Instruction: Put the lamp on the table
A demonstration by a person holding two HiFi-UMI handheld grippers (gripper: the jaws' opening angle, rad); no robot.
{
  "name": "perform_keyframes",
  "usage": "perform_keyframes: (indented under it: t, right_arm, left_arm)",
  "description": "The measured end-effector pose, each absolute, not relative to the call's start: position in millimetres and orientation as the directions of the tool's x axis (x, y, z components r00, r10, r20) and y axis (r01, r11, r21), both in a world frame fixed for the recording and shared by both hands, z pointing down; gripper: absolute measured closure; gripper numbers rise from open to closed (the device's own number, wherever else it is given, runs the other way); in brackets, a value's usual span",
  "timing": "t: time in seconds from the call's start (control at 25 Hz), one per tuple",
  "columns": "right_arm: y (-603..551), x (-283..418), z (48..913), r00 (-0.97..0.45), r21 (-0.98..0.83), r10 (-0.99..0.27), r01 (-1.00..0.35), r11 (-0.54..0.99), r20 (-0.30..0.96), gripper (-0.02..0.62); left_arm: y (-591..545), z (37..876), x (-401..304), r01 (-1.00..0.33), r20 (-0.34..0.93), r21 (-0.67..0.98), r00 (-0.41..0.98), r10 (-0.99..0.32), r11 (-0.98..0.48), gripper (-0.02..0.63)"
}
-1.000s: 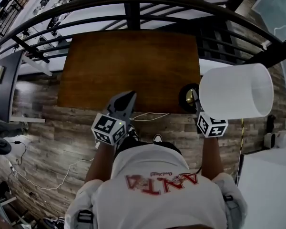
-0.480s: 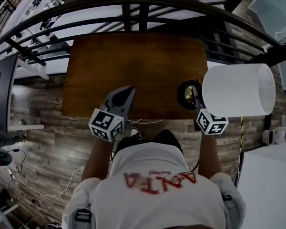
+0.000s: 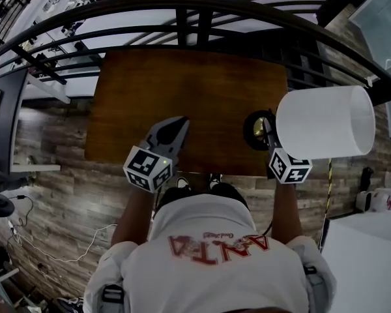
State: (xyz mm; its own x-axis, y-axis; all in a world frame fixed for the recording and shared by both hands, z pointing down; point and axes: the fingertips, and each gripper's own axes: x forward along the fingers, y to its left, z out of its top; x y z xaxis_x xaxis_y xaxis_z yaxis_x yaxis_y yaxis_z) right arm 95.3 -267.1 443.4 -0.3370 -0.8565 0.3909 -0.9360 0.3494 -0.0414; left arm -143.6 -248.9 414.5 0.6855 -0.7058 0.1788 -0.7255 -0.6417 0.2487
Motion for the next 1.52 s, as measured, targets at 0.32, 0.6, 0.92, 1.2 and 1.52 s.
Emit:
perform_keyframes:
  t: [0.32,0.6,0.92,1.2,1.52]
  right_arm:
    - [-326.4,136.6,456.1,-0.335,-0.017,-0.851,-0.933,0.359,0.403,0.517]
    - [-382.5,163.0,479.0,-0.320,-0.015,-0.852,-0.938,0.345,0.414,0.517]
    - [-438.4,203.9,505.1,-0.287,-0.002,-0.864,-0.949,0.315,0.414,0.517]
    - [-485.8,226.7,545.0,-0.275,0.015,-0.855,-0.950,0.313,0.439,0.517]
    - [-527.5,229.4,585.5,-0.283,0.008,-0.849,-0.947,0.320,0.447,0.517]
  left_arm:
    - [-282.8,418.0,-106.8,-0.742,0.199,0.258,0.668,-0.717,-0.619,0.597]
    - [-314.8,435.6,-88.3,-0.755,0.252,0.266,0.655,-0.712,-0.600,0.597]
    - [-348.9,444.4,-43.3,-0.752,0.280,0.248,0.659,-0.698,-0.610,0.597]
    - [-368.4,464.6,-24.5,-0.754,0.329,0.246,0.656,-0.679,-0.609,0.597]
    - [-396.6,488.0,-21.2,-0.782,0.367,0.275,0.623,-0.691,-0.559,0.597]
